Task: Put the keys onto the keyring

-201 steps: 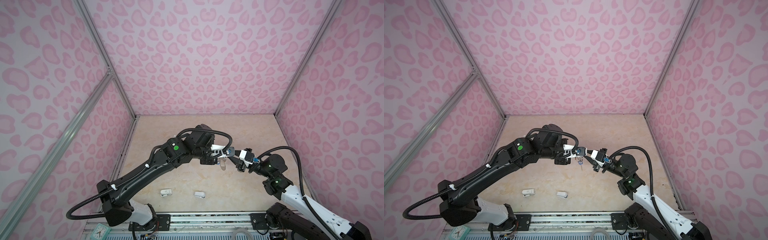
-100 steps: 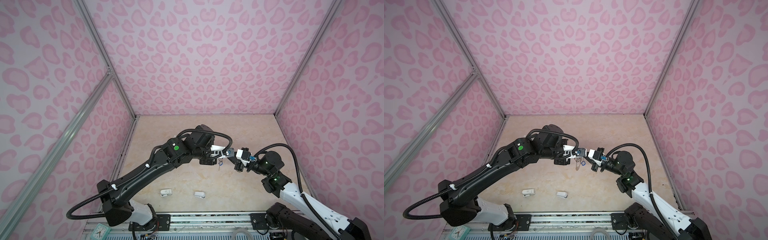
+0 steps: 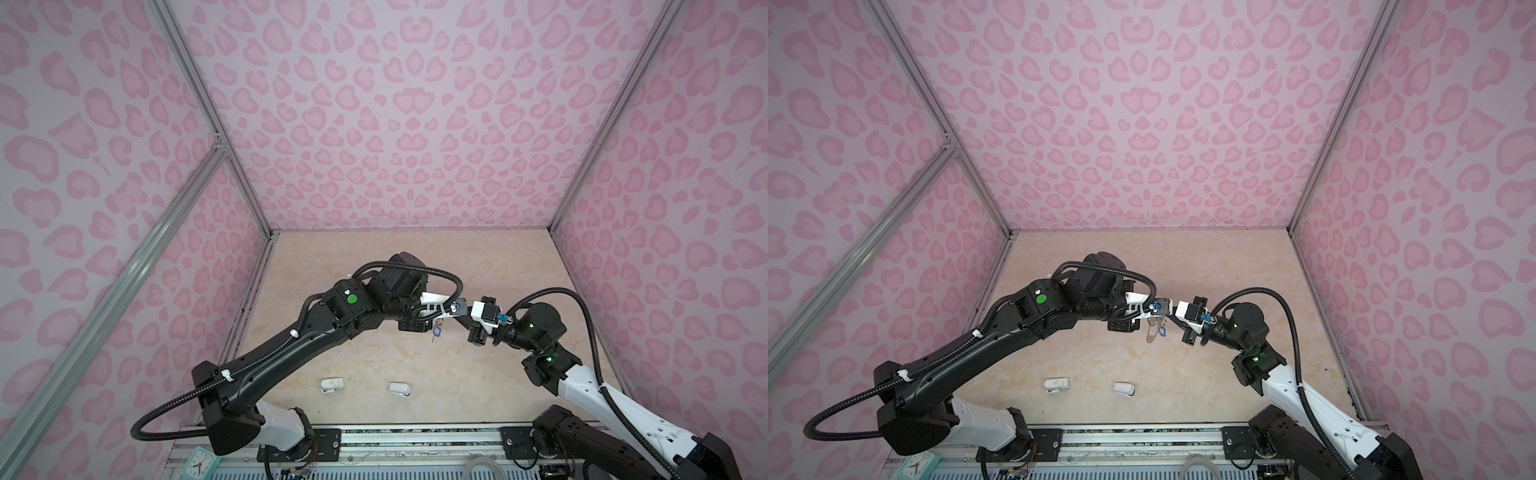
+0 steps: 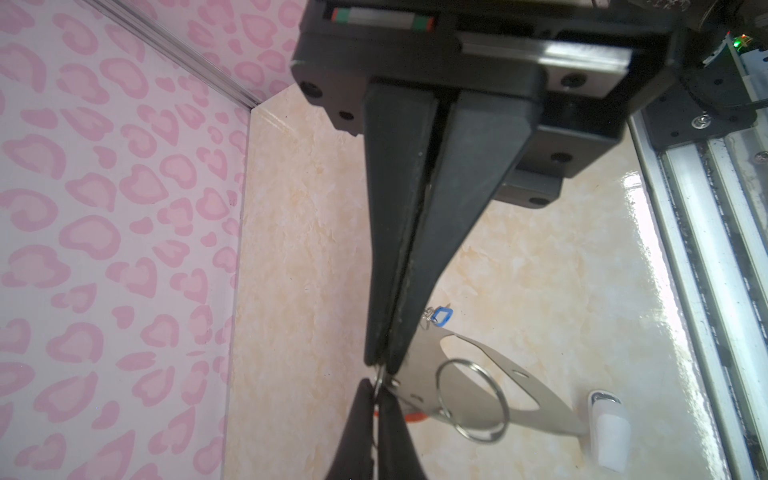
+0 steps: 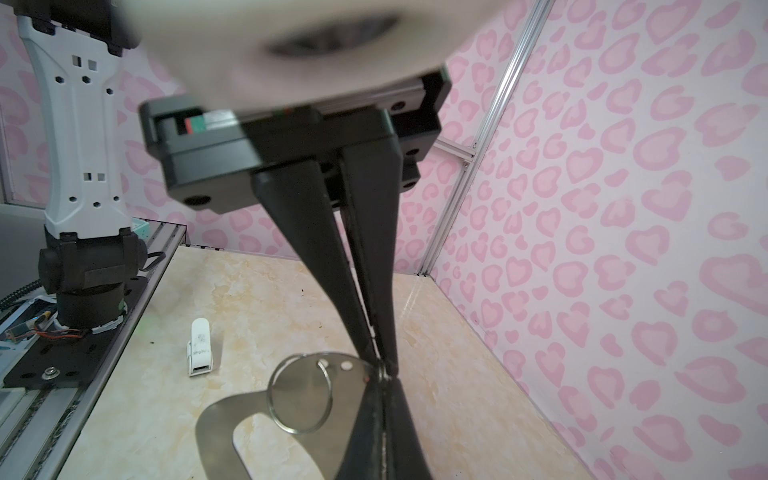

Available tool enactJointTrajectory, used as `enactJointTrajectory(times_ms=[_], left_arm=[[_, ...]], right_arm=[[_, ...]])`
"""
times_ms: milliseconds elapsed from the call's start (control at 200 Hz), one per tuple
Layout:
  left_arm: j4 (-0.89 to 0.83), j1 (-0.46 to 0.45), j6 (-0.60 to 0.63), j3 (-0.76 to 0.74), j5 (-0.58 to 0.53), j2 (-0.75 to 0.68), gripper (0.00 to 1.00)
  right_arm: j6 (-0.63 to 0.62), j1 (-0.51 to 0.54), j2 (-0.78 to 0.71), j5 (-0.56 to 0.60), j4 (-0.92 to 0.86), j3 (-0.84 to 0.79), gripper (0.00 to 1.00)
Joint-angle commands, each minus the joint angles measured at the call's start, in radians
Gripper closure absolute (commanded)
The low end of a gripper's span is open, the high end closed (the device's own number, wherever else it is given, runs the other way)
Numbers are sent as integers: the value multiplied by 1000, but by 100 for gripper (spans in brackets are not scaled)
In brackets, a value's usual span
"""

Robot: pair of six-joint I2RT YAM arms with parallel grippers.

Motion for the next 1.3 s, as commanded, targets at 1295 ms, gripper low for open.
enactJointTrajectory(times_ms=[1295], left_arm=[[33, 4, -30, 5, 30, 11, 78]], right_arm=[[37, -25, -3, 13, 48, -13, 100]])
